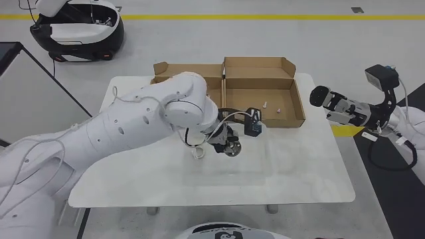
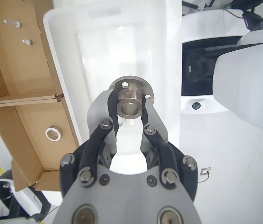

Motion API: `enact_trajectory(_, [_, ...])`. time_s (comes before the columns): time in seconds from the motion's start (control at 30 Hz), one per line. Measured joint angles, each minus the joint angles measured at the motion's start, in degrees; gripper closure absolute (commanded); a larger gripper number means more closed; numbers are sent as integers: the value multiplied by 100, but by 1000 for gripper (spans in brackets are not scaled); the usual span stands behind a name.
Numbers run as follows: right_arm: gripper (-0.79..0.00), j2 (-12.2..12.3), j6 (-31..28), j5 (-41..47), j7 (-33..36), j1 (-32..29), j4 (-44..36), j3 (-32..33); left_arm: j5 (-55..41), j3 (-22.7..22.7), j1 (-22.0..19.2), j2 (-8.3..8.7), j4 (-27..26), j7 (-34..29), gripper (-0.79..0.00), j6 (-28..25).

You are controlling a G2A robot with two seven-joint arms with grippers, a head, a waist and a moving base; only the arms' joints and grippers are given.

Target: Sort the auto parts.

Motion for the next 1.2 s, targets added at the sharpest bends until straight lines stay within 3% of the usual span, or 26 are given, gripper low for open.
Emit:
enact_trajectory(0.23, [-785,0,0,0,0,0,0,0,-67,-625,342,345,-67,596,0,-545])
enact_trajectory(0.73, [-785,0,0,0,0,0,0,0,166,-2466,1720,1200,-592,1730,0,-1707])
enact_trajectory(1.0, [-785,0,0,0,0,0,0,0,-11,-3759,2698,1507,-677,3256,0,-2678])
enact_trajectory(1.2, [-785,0,0,0,0,0,0,0,-27,-4290,3256,1582,-1077,4415,0,-2713])
